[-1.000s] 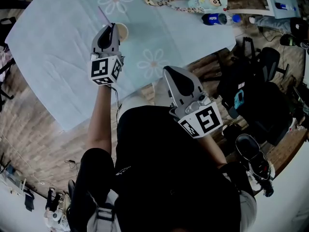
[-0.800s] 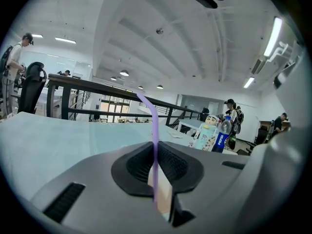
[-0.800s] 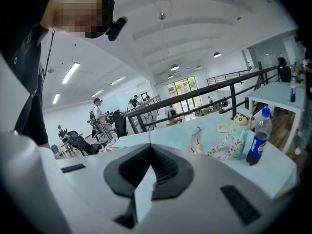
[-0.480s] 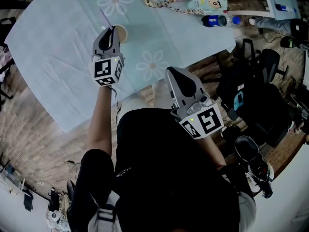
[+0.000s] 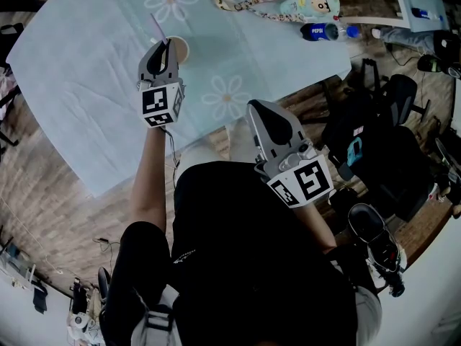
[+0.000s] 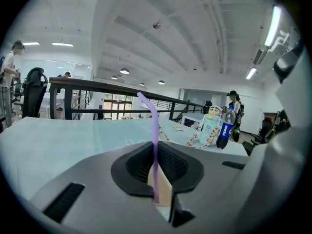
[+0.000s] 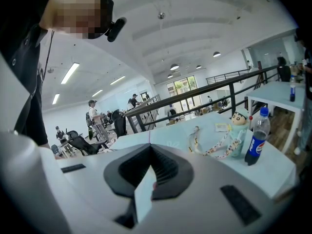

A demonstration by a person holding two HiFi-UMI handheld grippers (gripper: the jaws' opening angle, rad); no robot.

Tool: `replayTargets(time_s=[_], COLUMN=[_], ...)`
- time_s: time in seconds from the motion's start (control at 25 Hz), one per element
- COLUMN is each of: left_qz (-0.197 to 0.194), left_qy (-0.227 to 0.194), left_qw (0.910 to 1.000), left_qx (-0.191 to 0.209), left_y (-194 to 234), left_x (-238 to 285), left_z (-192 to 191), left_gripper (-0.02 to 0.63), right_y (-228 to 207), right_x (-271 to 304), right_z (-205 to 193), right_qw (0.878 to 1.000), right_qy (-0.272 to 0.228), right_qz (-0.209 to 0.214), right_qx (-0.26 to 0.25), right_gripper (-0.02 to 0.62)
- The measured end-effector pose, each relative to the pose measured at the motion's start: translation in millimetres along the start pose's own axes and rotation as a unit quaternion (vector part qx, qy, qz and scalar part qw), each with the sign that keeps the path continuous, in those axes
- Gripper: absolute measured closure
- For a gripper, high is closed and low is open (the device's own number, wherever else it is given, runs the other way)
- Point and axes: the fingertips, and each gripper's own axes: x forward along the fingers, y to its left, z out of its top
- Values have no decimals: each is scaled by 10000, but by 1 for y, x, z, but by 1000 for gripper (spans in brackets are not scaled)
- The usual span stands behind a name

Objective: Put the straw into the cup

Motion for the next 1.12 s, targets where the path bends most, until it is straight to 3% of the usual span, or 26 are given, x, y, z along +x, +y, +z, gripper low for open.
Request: replayTargets(time_s=[0.44,0.56,1.12], left_qz=[77,128,179], left_qy=[88,57,-43], left_qw=[9998,9997,9998], left_qx=[129,205,104], left_y=[2,3,4], left_x=[5,6,-14], left_z=[-1,0,10], left_gripper=[569,526,500], right_y=[-2,-2,11], right_x=[0,0,-2], right_z=[2,2,10], right_qw=[10000,10000,9995], right_qy=[-11,-13,-85], right_qz=[-16,-1,265], right_qx=[22,19,-128], right_gripper=[586,588,588])
